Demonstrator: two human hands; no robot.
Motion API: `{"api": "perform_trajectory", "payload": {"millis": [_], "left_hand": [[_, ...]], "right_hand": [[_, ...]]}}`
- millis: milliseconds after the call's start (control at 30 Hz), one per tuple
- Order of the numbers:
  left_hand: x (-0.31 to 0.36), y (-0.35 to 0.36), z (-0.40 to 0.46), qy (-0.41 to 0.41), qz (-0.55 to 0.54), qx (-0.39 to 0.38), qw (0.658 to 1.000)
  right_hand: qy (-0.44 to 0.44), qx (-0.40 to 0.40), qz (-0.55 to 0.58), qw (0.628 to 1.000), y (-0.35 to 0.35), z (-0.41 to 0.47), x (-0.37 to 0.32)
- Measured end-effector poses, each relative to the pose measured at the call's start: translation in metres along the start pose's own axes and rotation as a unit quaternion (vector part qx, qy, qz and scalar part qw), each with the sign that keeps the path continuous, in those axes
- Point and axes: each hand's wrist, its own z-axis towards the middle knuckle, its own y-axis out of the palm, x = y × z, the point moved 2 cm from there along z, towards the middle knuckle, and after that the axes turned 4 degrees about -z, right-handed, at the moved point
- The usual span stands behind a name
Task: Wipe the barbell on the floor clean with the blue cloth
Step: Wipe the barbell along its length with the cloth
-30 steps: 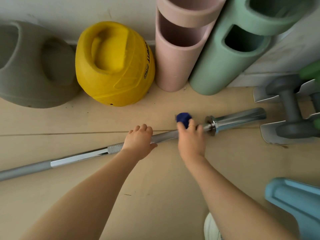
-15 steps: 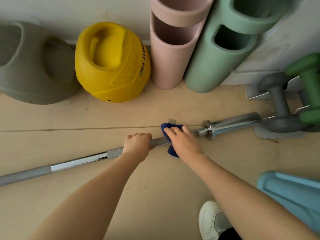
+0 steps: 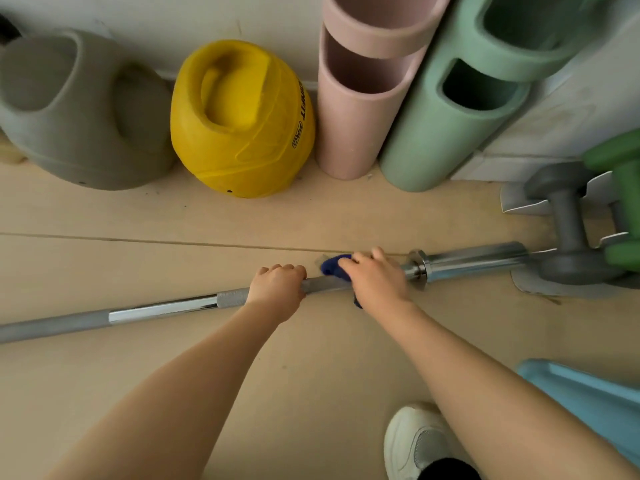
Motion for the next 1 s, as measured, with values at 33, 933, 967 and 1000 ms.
{"api": "perform_trajectory", "payload": {"millis": [33,933,967,1000], "left_hand": [[-0.001,0.0,0.0,-0.002,-0.004,-0.002,1.0],[-0.1,0.021,-0.077,-0.157,-0.119,0.162,0.967],[-0.1,0.021,-0.077,-0.161,-0.123,0.169,0.965],[-0.1,0.022,-0.076,-0.161,-0.12,0.174,0.964]], "right_hand": [[0.045,0.0,-0.024,0.999,-0.001,0.001,0.011],[-0.011,-0.057,0.024,0.998,0.004,0.011,-0.07],[-0.031,-0.062,0.043,0.997,0.005,0.009,-0.084],[-0.052,-0.063,0.059,0.995,0.007,0.007,-0.096]]}}
